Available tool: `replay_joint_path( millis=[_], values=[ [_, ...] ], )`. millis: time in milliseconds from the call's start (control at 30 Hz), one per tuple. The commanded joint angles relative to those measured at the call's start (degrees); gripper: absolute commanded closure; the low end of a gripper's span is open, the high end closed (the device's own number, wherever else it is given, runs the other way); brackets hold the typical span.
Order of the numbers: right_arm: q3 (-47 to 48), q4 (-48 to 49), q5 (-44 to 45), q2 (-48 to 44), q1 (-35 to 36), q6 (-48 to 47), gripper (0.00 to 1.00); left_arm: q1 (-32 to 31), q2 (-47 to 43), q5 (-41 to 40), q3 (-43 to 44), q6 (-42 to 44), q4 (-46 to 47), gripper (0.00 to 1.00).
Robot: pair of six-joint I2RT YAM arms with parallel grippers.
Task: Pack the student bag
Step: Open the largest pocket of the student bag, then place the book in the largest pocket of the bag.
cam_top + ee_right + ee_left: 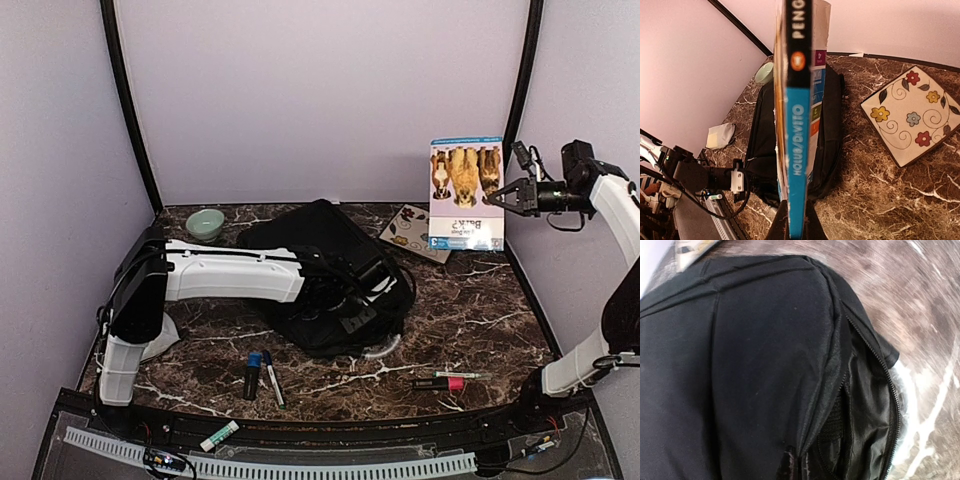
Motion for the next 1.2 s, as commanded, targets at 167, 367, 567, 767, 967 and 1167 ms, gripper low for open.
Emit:
replay_joint_path(
  millis=[167,367,567,767,967,1167],
  values=[
    [0.64,-18.03,-7.76,2.38,2.94,-16.70,1.00,6.51,-1.33,-4.12,12.55,8.95,1.75,1.00],
    [-10.64,-24.16,-12.65,0.15,8.33,-26.23,1.00,7.02,-2.05,-5.24,18.98,11.91,0.52,1.00],
    [-14.03,-17.72,-11.07,-1.47,18.53,-21.39,1.00,9.78,-4.48,-4.51,19.50,13.21,0.85,1.00],
    [-16.95,-11.32,-8.97,-1.95,25.89,-14.56,1.00,13.16,-6.86,-1.90,18.26,12.38,1.60,1.00],
    [-19.55,-7.00,-7.42,-2.06,28.33,-10.95,1.00,15.79,-10.35,0.86,14.03,13.31,5.09,1.00],
    [-19.87,-4.04,-5.66,3.01,34.39,-9.31,1.00,16.29,-13.50,1.41,13.24,17.69,5.80,1.00]
  ],
)
